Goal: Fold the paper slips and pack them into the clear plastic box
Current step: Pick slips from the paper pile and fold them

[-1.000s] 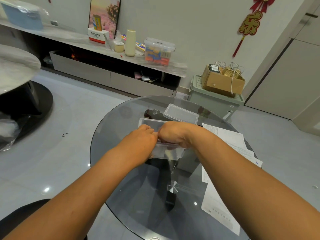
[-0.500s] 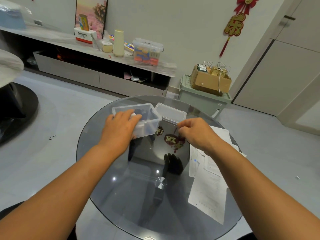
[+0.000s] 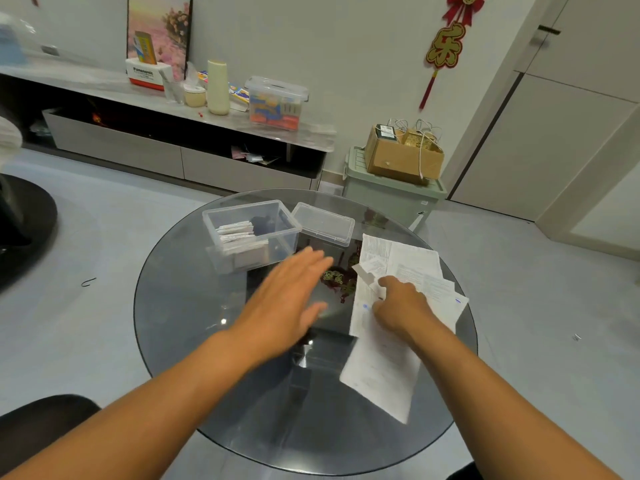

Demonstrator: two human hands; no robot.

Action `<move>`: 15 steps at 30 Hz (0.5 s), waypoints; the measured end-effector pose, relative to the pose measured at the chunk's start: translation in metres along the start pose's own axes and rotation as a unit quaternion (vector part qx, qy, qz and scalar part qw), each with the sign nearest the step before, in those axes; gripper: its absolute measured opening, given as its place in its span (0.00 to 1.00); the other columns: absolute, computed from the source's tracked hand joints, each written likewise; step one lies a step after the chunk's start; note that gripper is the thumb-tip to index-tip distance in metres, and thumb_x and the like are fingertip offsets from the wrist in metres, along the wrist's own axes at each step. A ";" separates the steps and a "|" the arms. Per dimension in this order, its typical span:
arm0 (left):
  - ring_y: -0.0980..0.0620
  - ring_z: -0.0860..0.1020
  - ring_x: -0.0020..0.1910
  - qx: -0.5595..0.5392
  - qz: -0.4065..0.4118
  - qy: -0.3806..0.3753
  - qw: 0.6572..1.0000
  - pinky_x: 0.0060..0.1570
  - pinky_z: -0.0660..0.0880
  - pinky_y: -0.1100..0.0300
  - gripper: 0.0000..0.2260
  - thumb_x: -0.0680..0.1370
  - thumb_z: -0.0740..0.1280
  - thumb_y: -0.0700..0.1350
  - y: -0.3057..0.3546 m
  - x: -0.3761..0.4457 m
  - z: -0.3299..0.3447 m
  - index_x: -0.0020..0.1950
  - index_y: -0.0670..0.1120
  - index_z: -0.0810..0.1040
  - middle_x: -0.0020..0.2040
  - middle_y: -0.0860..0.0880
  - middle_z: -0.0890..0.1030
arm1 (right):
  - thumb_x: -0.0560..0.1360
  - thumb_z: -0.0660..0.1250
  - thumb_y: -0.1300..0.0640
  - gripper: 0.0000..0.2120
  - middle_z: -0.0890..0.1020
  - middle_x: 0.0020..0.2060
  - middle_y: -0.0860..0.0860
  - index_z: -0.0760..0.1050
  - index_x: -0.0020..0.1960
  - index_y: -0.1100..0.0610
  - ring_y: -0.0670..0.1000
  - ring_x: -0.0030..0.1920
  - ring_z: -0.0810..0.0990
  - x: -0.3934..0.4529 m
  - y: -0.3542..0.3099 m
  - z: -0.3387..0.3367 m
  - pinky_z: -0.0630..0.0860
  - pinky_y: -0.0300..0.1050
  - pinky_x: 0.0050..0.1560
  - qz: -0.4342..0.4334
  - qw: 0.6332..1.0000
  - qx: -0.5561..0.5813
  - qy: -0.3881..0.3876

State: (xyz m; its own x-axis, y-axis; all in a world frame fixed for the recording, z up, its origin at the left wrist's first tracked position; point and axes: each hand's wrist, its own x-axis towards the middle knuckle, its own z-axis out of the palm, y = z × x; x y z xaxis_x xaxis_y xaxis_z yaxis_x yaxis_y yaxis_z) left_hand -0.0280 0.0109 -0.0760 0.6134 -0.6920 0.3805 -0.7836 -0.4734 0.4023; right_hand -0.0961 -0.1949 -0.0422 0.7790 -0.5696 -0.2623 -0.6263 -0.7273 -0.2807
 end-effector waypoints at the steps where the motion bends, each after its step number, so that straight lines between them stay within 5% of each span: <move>1: 0.57 0.48 0.81 -0.032 -0.007 -0.028 0.999 0.80 0.53 0.52 0.33 0.81 0.68 0.52 0.005 -0.003 0.005 0.82 0.53 0.55 0.82 0.55 0.56 | 0.81 0.60 0.58 0.25 0.71 0.71 0.57 0.64 0.78 0.49 0.62 0.69 0.70 -0.003 -0.002 0.004 0.71 0.56 0.68 -0.023 0.999 0.022 -0.001; 6: 0.61 0.48 0.80 -0.084 -0.023 -0.124 0.988 0.79 0.55 0.53 0.37 0.78 0.68 0.61 0.011 -0.013 0.014 0.82 0.57 0.54 0.82 0.58 0.55 | 0.82 0.58 0.62 0.25 0.72 0.72 0.53 0.65 0.77 0.47 0.55 0.69 0.74 -0.016 -0.016 0.017 0.72 0.45 0.64 -0.142 0.977 0.160 -0.011; 8: 0.61 0.46 0.80 -0.059 -0.020 -0.187 0.980 0.80 0.50 0.55 0.42 0.75 0.67 0.68 0.014 -0.018 0.012 0.82 0.57 0.50 0.82 0.59 0.51 | 0.83 0.60 0.61 0.23 0.74 0.71 0.49 0.68 0.75 0.45 0.52 0.68 0.75 -0.015 -0.012 0.014 0.73 0.41 0.58 -0.165 0.969 0.186 0.002; 10: 0.60 0.42 0.80 -0.002 -0.002 -0.239 0.971 0.80 0.43 0.57 0.43 0.75 0.61 0.72 0.015 -0.021 0.013 0.83 0.56 0.48 0.82 0.58 0.46 | 0.81 0.66 0.57 0.23 0.73 0.71 0.47 0.69 0.74 0.44 0.51 0.70 0.73 -0.013 -0.002 0.006 0.71 0.44 0.65 -0.185 0.969 0.162 0.022; 15: 0.57 0.38 0.81 0.091 -0.032 -0.236 0.967 0.80 0.38 0.52 0.35 0.81 0.45 0.69 0.005 -0.015 0.018 0.83 0.53 0.44 0.83 0.54 0.41 | 0.70 0.77 0.44 0.47 0.61 0.79 0.45 0.54 0.81 0.39 0.53 0.78 0.62 -0.021 0.021 -0.008 0.65 0.56 0.75 -0.192 0.975 0.013 -0.114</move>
State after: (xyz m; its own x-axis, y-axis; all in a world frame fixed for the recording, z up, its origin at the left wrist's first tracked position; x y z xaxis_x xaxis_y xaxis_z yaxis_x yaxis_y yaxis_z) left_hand -0.0427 0.0089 -0.0942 0.5815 -0.8096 -0.0805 -0.7764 -0.5818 0.2423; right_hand -0.1251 -0.2014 -0.0350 0.9309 -0.1547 -0.3310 -0.2926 -0.8582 -0.4217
